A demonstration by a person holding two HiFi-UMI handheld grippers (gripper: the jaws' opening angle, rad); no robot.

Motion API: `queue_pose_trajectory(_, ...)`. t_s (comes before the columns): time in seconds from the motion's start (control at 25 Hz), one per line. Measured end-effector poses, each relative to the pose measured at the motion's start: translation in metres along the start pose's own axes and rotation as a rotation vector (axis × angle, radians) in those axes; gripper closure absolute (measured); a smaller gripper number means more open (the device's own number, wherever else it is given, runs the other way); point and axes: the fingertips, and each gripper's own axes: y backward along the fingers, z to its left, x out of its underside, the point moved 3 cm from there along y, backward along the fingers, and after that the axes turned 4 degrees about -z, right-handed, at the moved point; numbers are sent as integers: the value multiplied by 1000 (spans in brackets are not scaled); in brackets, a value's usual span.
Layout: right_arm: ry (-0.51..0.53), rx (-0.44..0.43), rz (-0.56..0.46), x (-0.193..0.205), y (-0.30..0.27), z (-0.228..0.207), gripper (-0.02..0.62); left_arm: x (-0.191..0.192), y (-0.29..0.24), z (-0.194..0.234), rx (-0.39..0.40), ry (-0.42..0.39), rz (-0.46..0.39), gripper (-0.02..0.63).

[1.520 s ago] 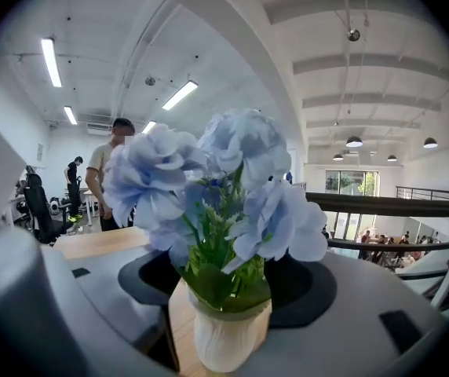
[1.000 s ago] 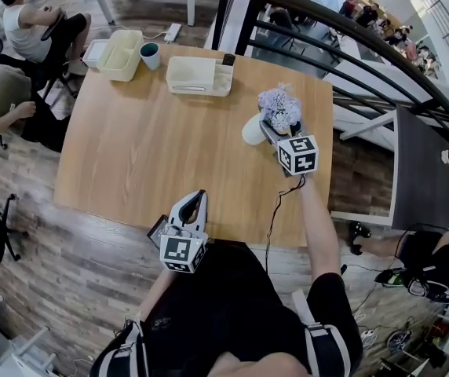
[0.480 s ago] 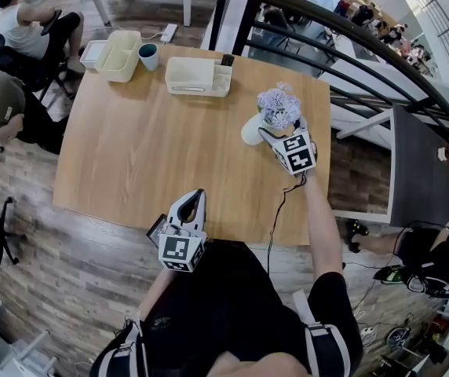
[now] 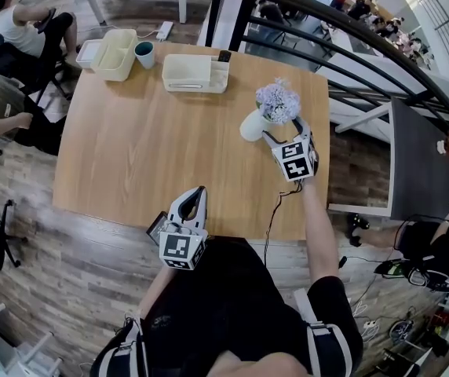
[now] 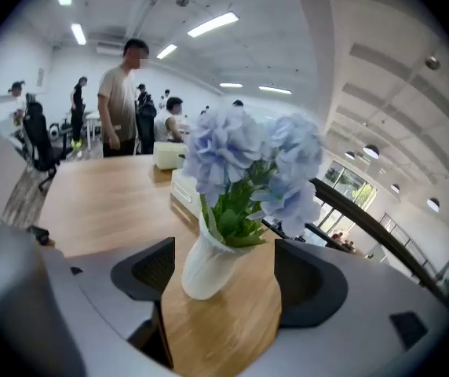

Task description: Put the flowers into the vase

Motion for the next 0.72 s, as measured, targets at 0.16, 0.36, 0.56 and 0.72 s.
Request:
queue_pose_trajectory(0.16, -414, -13, -267, -3, 48, 14, 216, 1, 0, -1, 16, 4, 9, 580)
queue_pose_trajectory(0.36, -663, -1, -500, -8, 120, 74, 218, 5, -3, -10, 83, 19, 27, 580)
queue_pose_trajectory(0.56, -773, 43, -571, 6, 161, 121, 224, 18, -13, -29, 174, 53, 59, 580)
queue_pose_trajectory(0.72, -719, 155, -634, 15, 190, 132, 513, 29, -14, -46, 226, 50, 81, 580)
